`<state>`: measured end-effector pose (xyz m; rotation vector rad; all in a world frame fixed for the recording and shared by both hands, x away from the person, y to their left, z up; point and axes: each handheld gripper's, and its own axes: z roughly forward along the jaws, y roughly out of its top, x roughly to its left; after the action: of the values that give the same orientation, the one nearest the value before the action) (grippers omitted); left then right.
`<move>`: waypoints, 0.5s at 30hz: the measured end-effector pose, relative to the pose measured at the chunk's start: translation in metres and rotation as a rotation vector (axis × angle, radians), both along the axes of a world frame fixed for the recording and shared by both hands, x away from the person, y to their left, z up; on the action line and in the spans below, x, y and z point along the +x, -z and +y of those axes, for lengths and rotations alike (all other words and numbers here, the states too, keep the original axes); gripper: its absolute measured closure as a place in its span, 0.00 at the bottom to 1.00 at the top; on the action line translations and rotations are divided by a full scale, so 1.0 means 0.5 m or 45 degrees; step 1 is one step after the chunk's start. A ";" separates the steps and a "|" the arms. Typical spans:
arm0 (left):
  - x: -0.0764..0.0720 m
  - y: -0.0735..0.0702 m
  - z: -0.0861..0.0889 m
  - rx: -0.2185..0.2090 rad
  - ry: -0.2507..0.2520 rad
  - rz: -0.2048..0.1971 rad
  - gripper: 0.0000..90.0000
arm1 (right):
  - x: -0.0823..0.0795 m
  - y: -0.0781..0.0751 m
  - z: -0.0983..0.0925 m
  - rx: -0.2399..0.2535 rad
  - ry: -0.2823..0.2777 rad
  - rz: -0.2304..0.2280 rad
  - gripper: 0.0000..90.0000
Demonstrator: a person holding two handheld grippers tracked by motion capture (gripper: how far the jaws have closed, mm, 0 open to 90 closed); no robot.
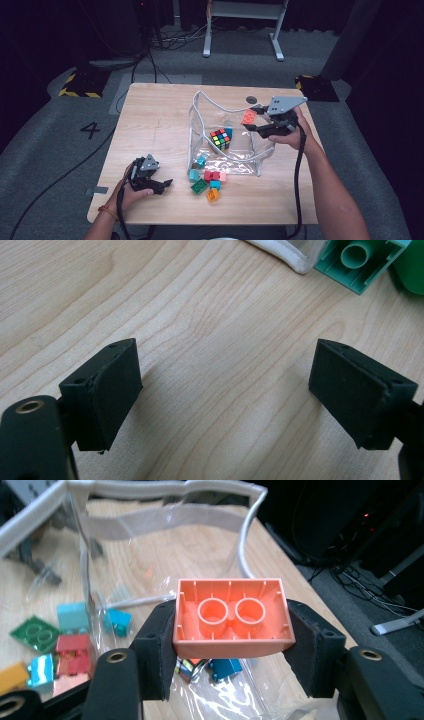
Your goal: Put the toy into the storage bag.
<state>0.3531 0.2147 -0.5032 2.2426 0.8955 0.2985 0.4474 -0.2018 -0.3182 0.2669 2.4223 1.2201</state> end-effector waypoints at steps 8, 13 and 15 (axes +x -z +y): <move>0.000 0.000 0.000 0.001 0.000 0.000 0.15 | 0.014 0.014 0.043 -0.155 -0.024 0.041 0.48; 0.000 0.000 0.000 0.001 0.001 -0.001 0.15 | 0.029 0.018 0.055 -0.286 0.009 0.099 0.48; 0.000 0.000 0.000 0.001 0.001 0.000 0.15 | 0.040 0.022 0.060 -0.363 0.027 0.113 0.48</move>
<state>0.3530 0.2147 -0.5032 2.2434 0.8945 0.2984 0.4672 -0.1719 -0.3290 0.2651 2.6223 0.8548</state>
